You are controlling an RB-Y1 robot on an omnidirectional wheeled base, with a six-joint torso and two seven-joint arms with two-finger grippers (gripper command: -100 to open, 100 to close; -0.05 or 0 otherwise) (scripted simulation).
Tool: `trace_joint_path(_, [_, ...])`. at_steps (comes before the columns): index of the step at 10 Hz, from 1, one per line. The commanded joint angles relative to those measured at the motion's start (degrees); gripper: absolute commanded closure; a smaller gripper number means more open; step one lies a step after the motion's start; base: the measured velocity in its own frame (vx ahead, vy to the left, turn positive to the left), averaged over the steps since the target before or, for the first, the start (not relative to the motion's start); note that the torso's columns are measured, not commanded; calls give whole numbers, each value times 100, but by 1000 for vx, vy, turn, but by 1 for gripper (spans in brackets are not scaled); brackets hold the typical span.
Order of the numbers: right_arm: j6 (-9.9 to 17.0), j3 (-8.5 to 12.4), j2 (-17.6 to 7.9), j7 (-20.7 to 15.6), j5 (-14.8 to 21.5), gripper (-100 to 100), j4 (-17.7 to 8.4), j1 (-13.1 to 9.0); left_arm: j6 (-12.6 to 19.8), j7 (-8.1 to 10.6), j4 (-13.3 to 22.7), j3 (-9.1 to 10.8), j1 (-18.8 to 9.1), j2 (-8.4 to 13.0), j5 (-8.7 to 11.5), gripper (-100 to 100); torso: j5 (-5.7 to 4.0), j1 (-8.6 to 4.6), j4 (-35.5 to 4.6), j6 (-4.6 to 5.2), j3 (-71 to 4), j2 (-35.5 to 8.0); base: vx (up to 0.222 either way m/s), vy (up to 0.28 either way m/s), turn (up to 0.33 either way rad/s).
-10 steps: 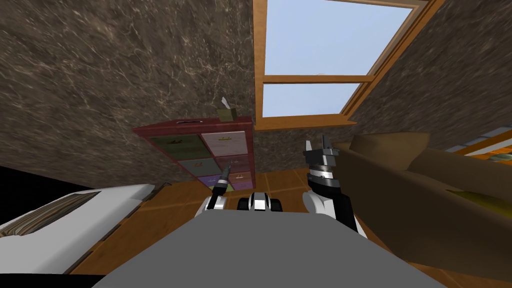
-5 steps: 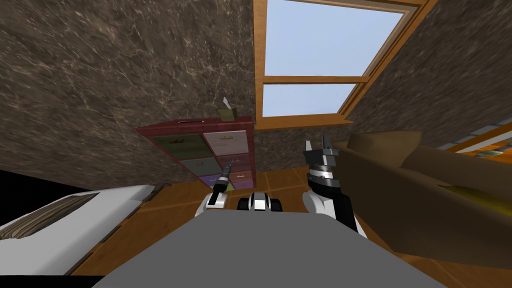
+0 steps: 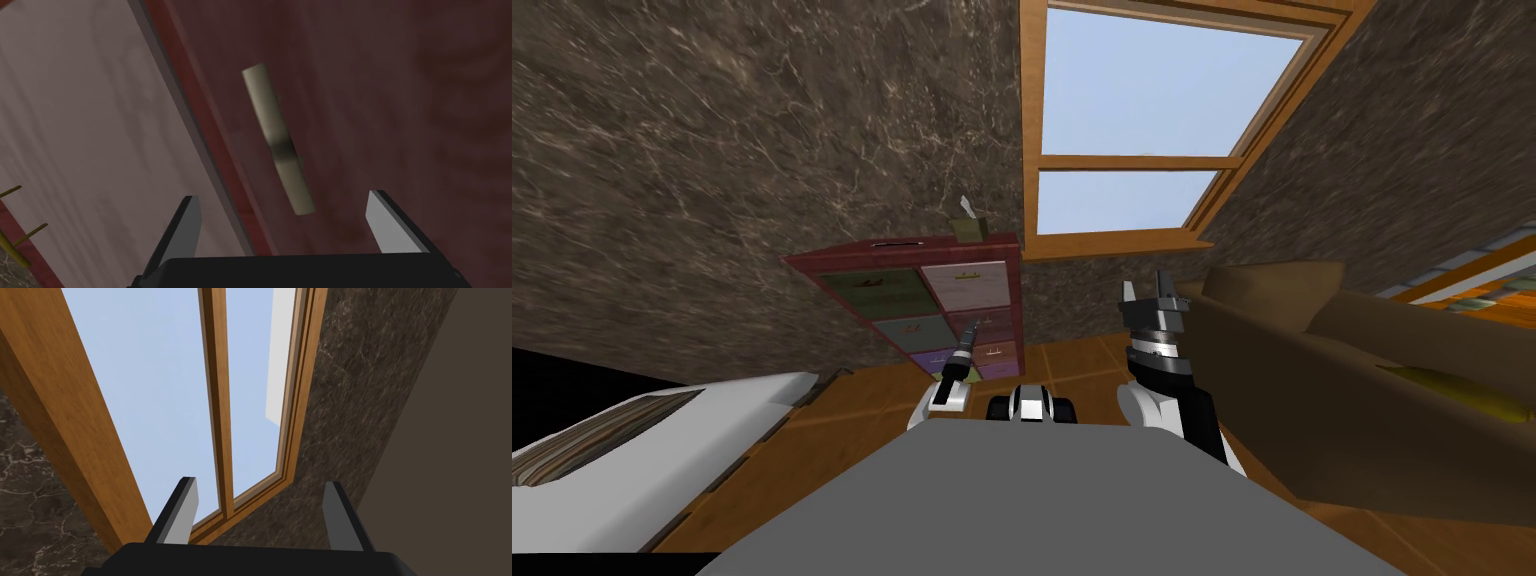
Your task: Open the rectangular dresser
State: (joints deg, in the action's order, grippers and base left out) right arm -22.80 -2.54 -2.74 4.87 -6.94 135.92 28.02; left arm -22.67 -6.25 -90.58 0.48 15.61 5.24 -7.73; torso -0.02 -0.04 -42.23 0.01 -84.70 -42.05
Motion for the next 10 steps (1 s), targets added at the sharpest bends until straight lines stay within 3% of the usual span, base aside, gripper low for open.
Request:
trace_joint_path(1, [0, 0, 0, 0, 0, 0, 0, 0, 26, 2, -14, 0, -3, 0, 0, 100, 1, 3, -1, -1, 5, -14, 6, 0, 2])
trace_joint_path(10, [0, -1, 1, 0, 0, 0, -1, -3, 68, 37, -417, -159, 370, 13, -38, 100, -8, -8, -21, -1, 29, -52, -155, -24, 15])
